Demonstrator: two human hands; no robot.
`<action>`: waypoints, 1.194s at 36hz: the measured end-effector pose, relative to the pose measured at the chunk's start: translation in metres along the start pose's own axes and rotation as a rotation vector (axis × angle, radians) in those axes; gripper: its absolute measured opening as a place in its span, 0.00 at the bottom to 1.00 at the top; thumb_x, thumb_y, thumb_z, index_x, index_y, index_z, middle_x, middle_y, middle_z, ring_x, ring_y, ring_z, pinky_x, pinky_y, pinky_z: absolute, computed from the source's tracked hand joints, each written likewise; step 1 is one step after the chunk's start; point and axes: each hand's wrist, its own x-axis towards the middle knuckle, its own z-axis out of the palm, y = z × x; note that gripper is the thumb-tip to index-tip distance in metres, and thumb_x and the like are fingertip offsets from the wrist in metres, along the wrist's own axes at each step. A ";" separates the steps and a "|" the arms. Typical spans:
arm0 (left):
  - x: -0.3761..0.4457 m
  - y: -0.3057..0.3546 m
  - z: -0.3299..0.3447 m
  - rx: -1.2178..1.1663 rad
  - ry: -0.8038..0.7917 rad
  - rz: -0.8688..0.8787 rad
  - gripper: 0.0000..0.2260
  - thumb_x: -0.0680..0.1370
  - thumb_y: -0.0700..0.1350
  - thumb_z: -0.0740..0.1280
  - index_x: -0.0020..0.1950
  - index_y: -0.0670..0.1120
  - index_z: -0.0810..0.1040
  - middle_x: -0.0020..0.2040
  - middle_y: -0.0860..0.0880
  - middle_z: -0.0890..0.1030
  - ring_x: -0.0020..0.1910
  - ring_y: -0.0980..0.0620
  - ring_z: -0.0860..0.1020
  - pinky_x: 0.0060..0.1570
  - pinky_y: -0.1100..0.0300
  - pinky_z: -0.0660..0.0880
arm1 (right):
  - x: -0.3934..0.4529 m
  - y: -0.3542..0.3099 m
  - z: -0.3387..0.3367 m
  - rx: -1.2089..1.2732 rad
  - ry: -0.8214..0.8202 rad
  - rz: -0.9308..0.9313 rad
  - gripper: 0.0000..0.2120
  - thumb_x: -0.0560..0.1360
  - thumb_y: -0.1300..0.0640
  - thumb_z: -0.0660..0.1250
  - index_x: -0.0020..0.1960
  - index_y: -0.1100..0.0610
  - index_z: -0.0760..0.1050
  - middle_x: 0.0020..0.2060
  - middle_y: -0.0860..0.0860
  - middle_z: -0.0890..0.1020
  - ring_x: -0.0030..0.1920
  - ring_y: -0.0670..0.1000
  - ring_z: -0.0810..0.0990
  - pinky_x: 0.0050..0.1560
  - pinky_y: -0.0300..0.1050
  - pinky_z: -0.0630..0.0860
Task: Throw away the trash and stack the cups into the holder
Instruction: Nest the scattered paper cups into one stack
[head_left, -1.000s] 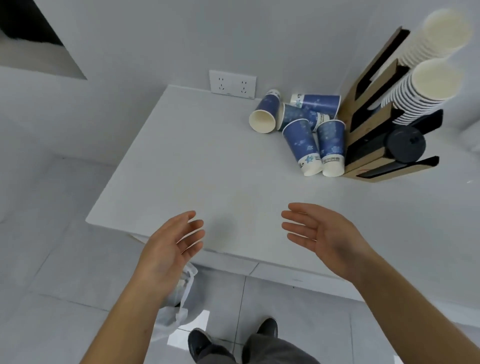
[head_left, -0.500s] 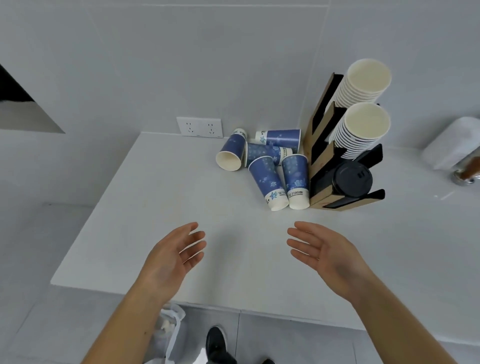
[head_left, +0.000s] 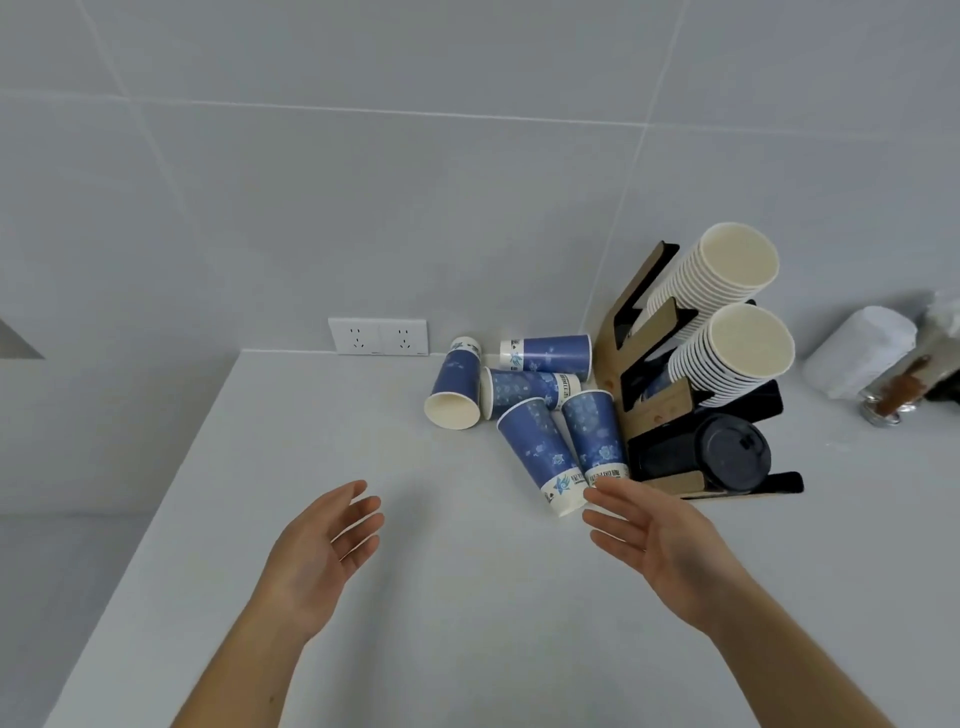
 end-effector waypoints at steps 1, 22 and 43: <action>0.006 0.003 -0.001 0.006 -0.004 -0.005 0.08 0.79 0.44 0.66 0.55 0.44 0.81 0.49 0.44 0.83 0.49 0.45 0.81 0.54 0.51 0.76 | 0.003 -0.001 0.004 0.006 0.005 -0.003 0.12 0.79 0.58 0.63 0.58 0.62 0.80 0.52 0.57 0.86 0.53 0.58 0.84 0.52 0.52 0.79; 0.082 0.011 0.024 0.194 -0.068 -0.093 0.08 0.80 0.43 0.66 0.56 0.42 0.81 0.49 0.43 0.83 0.47 0.44 0.81 0.50 0.51 0.76 | 0.071 -0.021 0.040 -0.218 0.056 0.031 0.09 0.80 0.57 0.63 0.57 0.57 0.77 0.56 0.56 0.83 0.56 0.56 0.82 0.55 0.50 0.78; 0.133 -0.042 0.125 0.260 -0.125 -0.311 0.06 0.79 0.44 0.66 0.52 0.44 0.79 0.52 0.43 0.81 0.51 0.46 0.81 0.49 0.56 0.78 | 0.152 -0.030 0.059 -0.629 0.153 0.010 0.17 0.76 0.53 0.68 0.64 0.54 0.77 0.52 0.50 0.81 0.52 0.52 0.81 0.57 0.50 0.79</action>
